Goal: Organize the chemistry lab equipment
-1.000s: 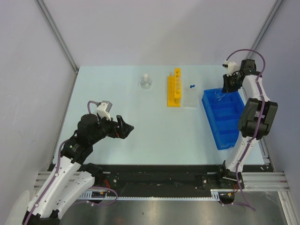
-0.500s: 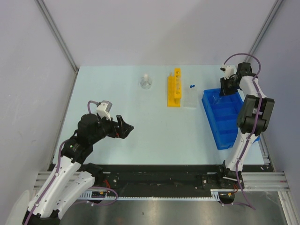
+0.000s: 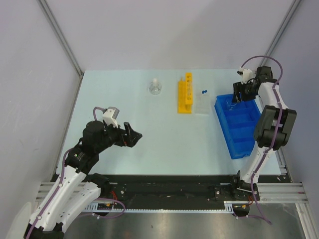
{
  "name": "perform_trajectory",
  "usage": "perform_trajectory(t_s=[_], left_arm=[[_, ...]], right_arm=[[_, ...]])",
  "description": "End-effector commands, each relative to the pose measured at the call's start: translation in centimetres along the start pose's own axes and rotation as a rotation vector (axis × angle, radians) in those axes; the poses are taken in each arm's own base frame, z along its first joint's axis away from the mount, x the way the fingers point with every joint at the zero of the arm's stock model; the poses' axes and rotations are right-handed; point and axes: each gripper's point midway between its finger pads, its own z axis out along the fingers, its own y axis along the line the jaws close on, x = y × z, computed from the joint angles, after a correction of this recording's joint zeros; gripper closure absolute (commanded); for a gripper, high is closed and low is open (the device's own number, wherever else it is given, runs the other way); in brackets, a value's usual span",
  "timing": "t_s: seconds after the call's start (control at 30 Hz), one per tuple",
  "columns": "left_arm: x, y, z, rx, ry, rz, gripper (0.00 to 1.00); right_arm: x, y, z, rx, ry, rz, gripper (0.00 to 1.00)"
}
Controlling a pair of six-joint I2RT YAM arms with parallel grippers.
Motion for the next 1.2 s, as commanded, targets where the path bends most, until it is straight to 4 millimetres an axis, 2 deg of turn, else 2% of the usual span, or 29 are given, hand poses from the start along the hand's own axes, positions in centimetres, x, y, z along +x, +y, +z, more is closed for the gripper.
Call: perform_trajectory(t_s=[0.0, 0.27, 0.43, 0.67, 0.7, 0.83, 0.97, 1.17], left_arm=[[-0.6, 0.1, 0.0, 0.001, -0.024, 0.014, 0.0], [-0.8, 0.3, -0.1, -0.008, -0.033, 0.014, 0.0], [-1.0, 0.5, -0.2, -0.02, -0.041, 0.01, 0.0], [-1.1, 0.8, -0.2, -0.04, -0.046, 0.003, 0.0], [-1.1, 0.9, -0.2, -0.046, -0.047, 0.002, 0.0], [-1.1, 1.6, -0.1, -0.085, -0.044, -0.013, 0.0], [-1.1, 2.4, 0.0, -0.133, -0.039, -0.031, 0.0], [-1.1, 3.1, 0.4, -0.174, -0.015, -0.056, 0.0]], right_arm=[[-3.5, 1.3, -5.5, 0.027, -0.14, -0.063, 0.36], [-4.4, 4.5, -10.0, 0.0, -0.239, -0.085, 0.23], [-4.5, 8.7, -12.7, -0.088, -0.307, -0.124, 0.17], [-4.2, 14.9, -15.1, -0.258, -0.396, -0.188, 0.12], [-4.1, 16.4, -15.3, -0.315, -0.411, -0.206, 0.11], [-3.0, 19.8, -15.5, -0.419, -0.43, -0.277, 0.09], [-1.2, 22.5, -14.8, -0.512, -0.423, -0.322, 0.06], [0.3, 24.9, -14.7, -0.608, -0.444, -0.36, 0.02]])
